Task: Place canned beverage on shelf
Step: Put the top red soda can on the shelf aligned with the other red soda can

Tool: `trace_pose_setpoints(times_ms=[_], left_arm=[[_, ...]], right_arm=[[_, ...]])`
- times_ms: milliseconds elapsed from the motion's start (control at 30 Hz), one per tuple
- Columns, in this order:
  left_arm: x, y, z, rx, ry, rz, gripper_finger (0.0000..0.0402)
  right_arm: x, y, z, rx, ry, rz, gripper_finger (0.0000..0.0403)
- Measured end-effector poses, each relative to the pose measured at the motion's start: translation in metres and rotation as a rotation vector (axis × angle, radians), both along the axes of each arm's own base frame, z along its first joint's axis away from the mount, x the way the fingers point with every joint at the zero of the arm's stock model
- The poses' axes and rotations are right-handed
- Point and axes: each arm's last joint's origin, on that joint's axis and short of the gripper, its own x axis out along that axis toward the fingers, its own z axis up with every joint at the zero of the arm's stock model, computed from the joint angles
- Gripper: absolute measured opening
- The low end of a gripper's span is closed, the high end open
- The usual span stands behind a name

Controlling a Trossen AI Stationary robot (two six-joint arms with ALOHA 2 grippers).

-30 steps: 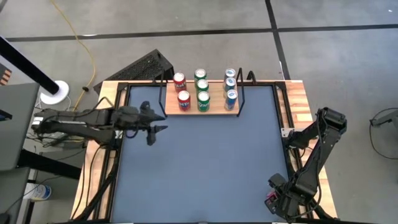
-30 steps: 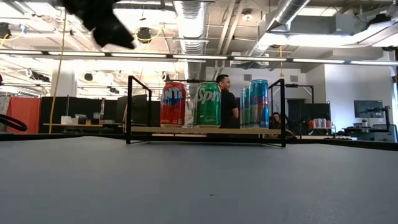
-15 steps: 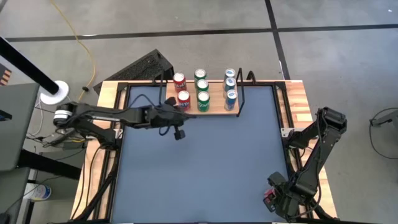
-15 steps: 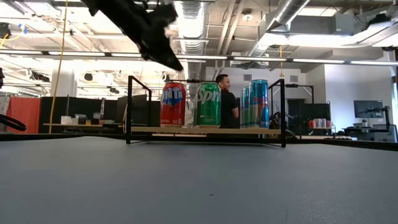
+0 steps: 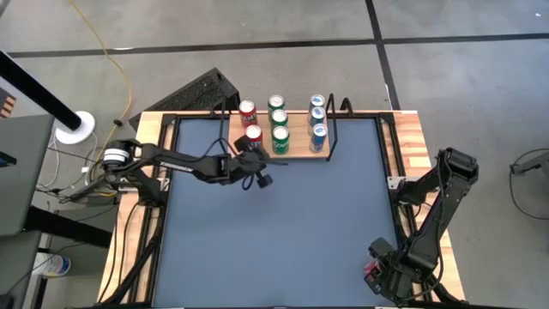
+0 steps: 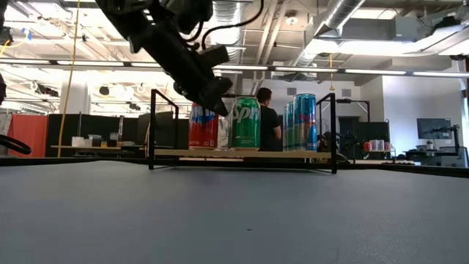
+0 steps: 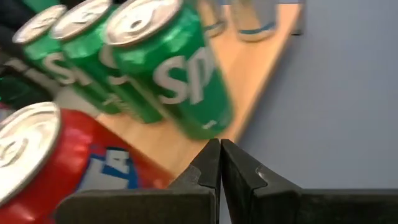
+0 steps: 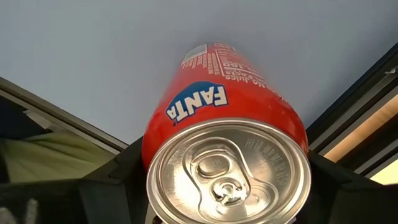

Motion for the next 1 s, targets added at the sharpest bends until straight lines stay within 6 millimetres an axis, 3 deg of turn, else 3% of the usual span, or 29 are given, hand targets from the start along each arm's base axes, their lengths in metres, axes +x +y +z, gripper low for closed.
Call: trace_pose_setpoints(times_ms=[1000], left_arm=[[-0.007,0.043,0.004,0.035,-0.077,0.218,0.0]], right_arm=[[0.001,0.002,-0.001,0.016,-0.005,0.009,0.0282]])
